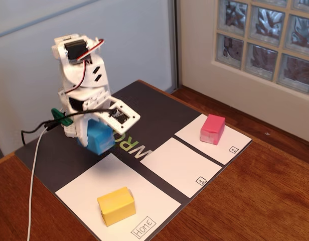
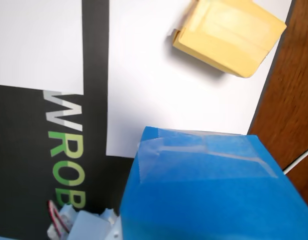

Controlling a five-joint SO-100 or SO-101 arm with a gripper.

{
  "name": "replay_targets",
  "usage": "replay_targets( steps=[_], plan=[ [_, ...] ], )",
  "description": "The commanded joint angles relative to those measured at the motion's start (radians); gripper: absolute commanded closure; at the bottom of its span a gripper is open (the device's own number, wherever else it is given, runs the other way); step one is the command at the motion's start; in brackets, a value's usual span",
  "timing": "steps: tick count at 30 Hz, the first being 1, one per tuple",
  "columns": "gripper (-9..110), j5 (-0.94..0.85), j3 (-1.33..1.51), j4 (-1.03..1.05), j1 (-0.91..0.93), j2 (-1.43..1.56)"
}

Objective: Move box blue to zone 1

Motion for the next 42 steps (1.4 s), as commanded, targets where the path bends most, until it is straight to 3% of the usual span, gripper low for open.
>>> replay_targets(
  steps=[1,10,18,32,42],
  plan=[
    [102,0.069,0.018,0.008,-0.084,0.117],
    [102,0.27,0.285,-0.064,-0.285,0.319],
    [102,0.379,0.555,-0.324,-0.364,0.364],
    [102,0.468,0.476,-0.574,-0.436,0.031],
    [102,0.52,0.268,-0.603,-0.531,-0.184]
  ],
)
